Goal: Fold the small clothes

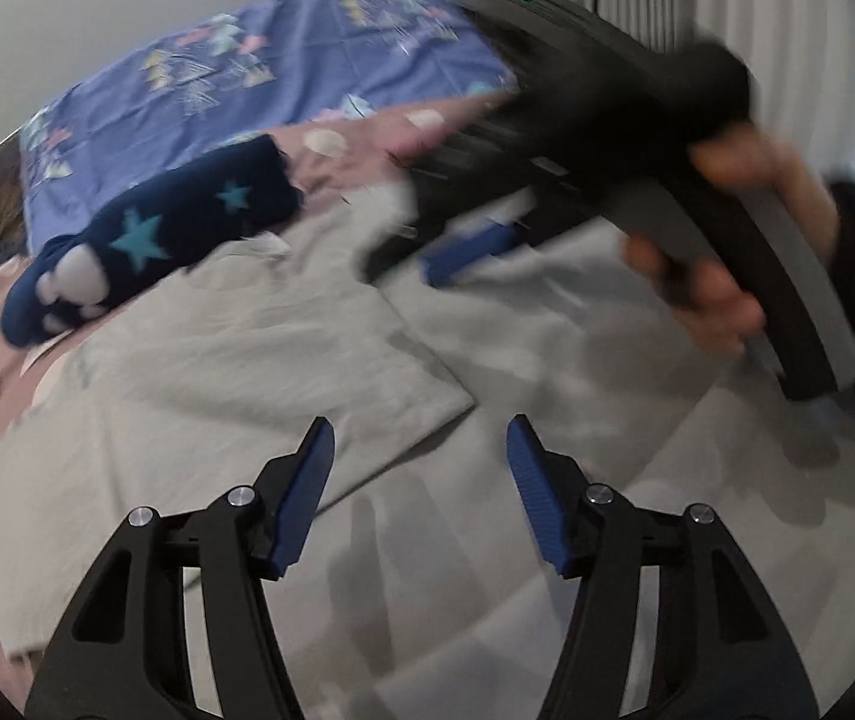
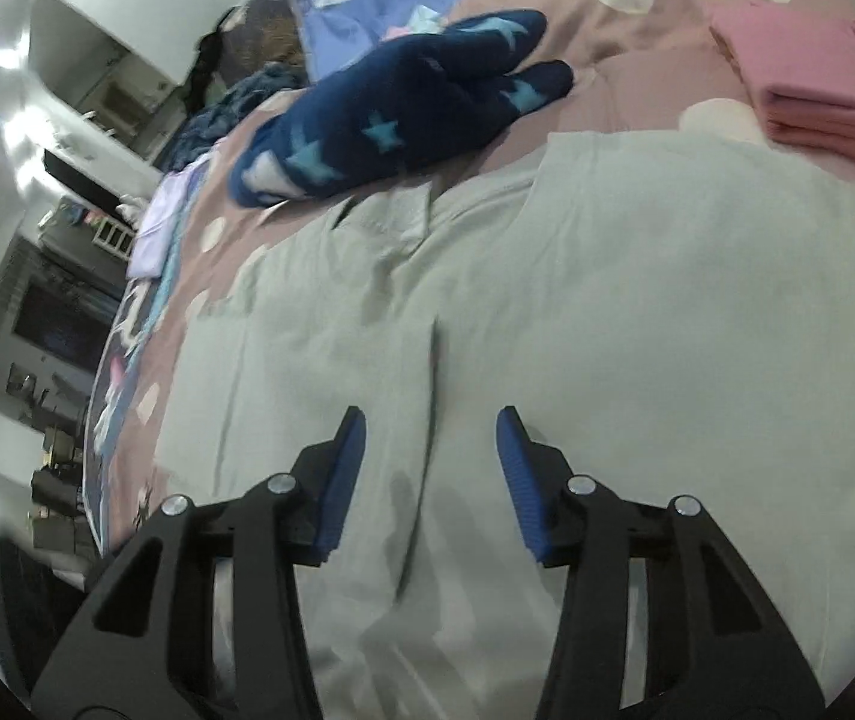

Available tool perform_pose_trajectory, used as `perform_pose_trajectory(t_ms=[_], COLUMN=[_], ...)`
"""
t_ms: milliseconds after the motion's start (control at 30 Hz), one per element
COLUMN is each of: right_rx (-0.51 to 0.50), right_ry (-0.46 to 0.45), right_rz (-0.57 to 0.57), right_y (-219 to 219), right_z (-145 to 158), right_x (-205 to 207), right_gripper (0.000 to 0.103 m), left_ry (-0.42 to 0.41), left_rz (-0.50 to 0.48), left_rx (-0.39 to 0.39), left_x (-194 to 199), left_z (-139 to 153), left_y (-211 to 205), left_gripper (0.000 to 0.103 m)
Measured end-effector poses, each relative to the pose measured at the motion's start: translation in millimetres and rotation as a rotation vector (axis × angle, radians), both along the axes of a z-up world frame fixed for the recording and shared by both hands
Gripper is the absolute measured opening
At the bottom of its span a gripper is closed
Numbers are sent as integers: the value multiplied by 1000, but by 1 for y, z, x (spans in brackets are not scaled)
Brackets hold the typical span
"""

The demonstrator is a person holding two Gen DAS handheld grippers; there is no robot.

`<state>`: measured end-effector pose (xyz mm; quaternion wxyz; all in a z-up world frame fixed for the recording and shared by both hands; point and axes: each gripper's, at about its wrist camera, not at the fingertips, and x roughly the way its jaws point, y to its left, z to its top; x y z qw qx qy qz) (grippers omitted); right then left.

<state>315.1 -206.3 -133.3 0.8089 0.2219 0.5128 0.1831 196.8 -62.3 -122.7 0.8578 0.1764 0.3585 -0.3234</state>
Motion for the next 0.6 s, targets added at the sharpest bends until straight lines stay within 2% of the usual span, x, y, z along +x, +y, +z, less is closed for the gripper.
perform_pose_trajectory(t_ms=[100, 133, 200, 233, 267, 367, 533, 600], right_rx=[7, 2, -15, -20, -16, -11, 7, -5], right_ry=[17, 7, -7, -6, -3, -99, -223, -262], right_rz=[16, 17, 26, 42, 49, 26, 12, -5], right_y=[5, 7, 14, 19, 21, 18, -17, -34], right_z=[-5, -5, -5, -6, -6, 19, 79, 94], right_x=[14, 16, 19, 22, 23, 12, -13, -24], right_gripper=[51, 51, 23, 3, 2, 2, 2, 2], left_ry=[25, 35, 54, 70, 84, 113, 50, 34], left_rz=[0, 4, 25, 62, 76, 100, 50, 10], left_rx=[51, 51, 42, 34, 17, -117, -291, -322], left_x=[15, 22, 32, 40, 44, 42, 19, 11], left_z=[-12, -13, -12, -9, -7, 13, 71, 83], left_y=[-11, -12, -11, -7, -5, 7, -1, -16], left_gripper=[59, 54, 13, 5, 5, 5, 5, 5])
